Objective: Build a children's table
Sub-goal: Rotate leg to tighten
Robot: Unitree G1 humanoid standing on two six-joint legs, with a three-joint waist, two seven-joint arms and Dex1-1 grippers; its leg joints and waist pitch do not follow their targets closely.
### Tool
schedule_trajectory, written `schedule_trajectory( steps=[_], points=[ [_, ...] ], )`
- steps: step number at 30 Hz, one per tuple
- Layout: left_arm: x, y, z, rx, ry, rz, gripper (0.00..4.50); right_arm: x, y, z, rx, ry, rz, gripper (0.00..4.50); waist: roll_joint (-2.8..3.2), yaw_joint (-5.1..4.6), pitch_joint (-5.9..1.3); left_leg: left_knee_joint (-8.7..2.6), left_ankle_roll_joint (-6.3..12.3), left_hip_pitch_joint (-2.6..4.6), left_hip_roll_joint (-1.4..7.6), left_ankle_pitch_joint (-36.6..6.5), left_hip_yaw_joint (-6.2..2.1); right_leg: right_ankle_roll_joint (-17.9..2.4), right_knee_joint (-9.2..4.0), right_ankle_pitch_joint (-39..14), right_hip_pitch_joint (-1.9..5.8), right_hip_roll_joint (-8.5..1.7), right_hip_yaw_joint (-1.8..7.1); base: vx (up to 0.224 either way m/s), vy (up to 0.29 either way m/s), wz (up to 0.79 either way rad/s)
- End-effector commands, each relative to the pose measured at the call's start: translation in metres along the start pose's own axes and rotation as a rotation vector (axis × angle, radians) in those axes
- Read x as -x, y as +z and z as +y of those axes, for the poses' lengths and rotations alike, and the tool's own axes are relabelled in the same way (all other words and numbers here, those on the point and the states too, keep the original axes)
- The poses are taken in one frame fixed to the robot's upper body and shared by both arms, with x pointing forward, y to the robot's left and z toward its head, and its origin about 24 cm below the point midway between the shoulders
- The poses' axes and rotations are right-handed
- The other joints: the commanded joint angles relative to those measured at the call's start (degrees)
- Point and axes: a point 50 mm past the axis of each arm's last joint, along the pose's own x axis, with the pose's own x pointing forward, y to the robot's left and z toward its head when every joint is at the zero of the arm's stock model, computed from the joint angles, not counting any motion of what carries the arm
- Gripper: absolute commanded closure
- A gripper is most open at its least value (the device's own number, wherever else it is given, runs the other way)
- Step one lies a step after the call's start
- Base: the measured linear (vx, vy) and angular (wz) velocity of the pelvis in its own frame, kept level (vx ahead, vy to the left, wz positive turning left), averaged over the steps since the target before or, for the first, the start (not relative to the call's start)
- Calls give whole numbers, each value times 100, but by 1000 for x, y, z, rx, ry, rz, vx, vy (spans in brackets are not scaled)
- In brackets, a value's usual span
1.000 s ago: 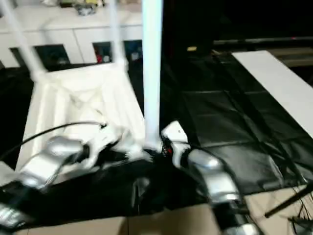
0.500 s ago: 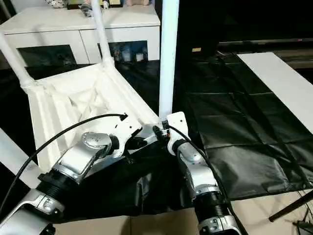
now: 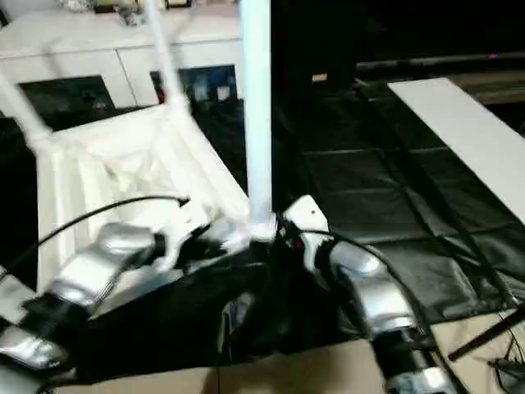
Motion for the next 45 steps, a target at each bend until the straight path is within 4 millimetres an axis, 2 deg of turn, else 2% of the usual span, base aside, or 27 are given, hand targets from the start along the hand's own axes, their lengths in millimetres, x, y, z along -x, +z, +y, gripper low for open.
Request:
schedule_trajectory(
  steps=[1, 2, 7, 13, 14, 16, 17, 18, 24, 28, 29, 33, 35, 38, 39, 42, 43, 44, 45],
  points=[
    [-5, -8, -11, 9, -108, 33, 450, -2, 7, 5, 24, 73, -32, 63, -47, 9, -281, -318, 513, -14, 160, -801, -13, -1532, -409, -206, 258, -359, 213, 0, 0, 0],
    [-4, -8, -10, 11, -108, 32, 450, -2, 8, 6, 18, 82, -39, 63, -29, 42, -280, -310, 508, 18, 167, -820, 5, -1578, -405, -182, 239, -368, 226, 0, 0, 0],
    [3, -10, -13, 15, -162, 33, 450, -3, 8, 8, 13, 132, -39, 63, -29, 56, -274, -342, 405, 1, 174, -881, -17, -1548, -379, -271, 261, -370, 209, 0, 0, 0],
    [5, -12, -13, 14, -160, 38, 450, -2, -1, 12, 28, 190, 19, 63, -67, 65, -284, -317, 449, -19, 154, -727, -10, -1530, -370, -131, 287, -381, 208, 0, 0, 0],
    [5, -12, -13, 14, -159, 38, 450, -1, -2, 12, 29, 190, 27, 78, -61, 67, -287, -312, 460, -21, 152, -697, -12, -1533, -361, -125, 287, -380, 207, 0, 0, 0],
    [5, -12, -12, 15, -156, 39, 450, -1, -3, 10, 27, 185, 31, 78, -57, 67, -284, -312, 464, -17, 153, -707, -10, -1534, -368, -172, 279, -381, 204, 0, 0, 0],
    [5, -12, -12, 15, -155, 39, 450, -2, -3, 10, 22, 181, 30, 91, -60, 66, -286, -309, 463, -18, 152, -706, -9, -1535, -368, -178, 281, -382, 206, 0, 0, 0],
    [6, -12, -12, 15, -153, 41, 450, -2, -2, 8, 20, 171, 28, 112, -33, 66, -288, -310, 451, -12, 154, -721, -13, -1537, -366, -202, 277, -384, 203, 0, 0, 0],
    [6, -14, -13, 21, -160, 42, 450, -2, -2, 8, 6, 171, 13, 159, -46, 60, -291, -306, 448, -21, 149, -721, -15, -1549, -359, -128, 293, -377, 201, 0, 0, 0],
    [7, -15, -14, 26, -161, 42, 450, -1, -3, 11, -6, 187, 8, 176, -40, 55, -297, -298, 476, -22, 152, -667, -17, -1569, -347, -39, 293, -373, 198, 0, 0, 0],
    [7, -15, -14, 27, -161, 42, 450, -1, -3, 12, -8, 190, 7, 177, -69, 51, -297, -298, 485, -23, 150, -662, -13, -1568, -348, -32, 294, -367, 197, 0, 0, 0],
    [8, -17, -16, 45, -176, 40, 450, -1, -4, 13, -25, 204, 2, 180, -31, 58, -298, -293, 496, -26, 154, -644, -19, -1576, -341, -36, 295, -378, 197, 0, 0, 0],
    [5, -18, -17, 53, -161, 44, 450, -3, -5, 10, -34, 139, -1, 180, -41, 51, -298, -293, 494, -26, 150, -647, -16, -1576, -344, -34, 292, -373, 197, 0, 0, 0],
    [-4, -18, -12, 69, -77, 44, 450, -10, -6, 3, -74, -21, -14, 180, -50, 12, -259, -322, 384, -30, 145, -869, -8, -1529, -391, -451, 271, -375, 197, 0, 0, 0],
    [-8, -17, -9, 78, -30, 40, 450, -14, -7, 1, -97, -80, -18, 180, -56, 1, -233, -348, 289, -17, 143, -1074, -9, -1439, -438, -911, 259, -379, 195, 0, 0, 0],
    [-25, -12, -2, 126, 111, 26, 450, -27, -10, 0, -211, -298, -33, 180, -58, -2, -224, -368, 88, 28, 130, -1316, -29, -1212, -501, -1651, 237, -395, 209, 0, 0, 0],
    [-34, -9, 1, 162, 176, 21, 450, -33, -11, 2, -260, -393, -31, 180, -72, -7, -221, -382, 45, 6, 121, -1318, -40, -1083, -511, -1823, 241, -396, 211, 0, 0, 0],
    [-38, -7, 2, 175, 206, 22, 450, -36, -13, 3, -283, -437, -26, 180, -46, -9, -211, -386, 8, 29, 121, -1363, -44, -1011, -543, -1974, 196, -398, 213, 0, 0, 0],
    [-46, -4, 5, 194, 262, 28, 450, -41, -15, 5, -324, -510, -17, 180, -67, -32, -208, -393, -24, 35, 117, -1458, -40, -944, -567, -2084, 175, -381, 221, 0, 0, 0]
  ],
)
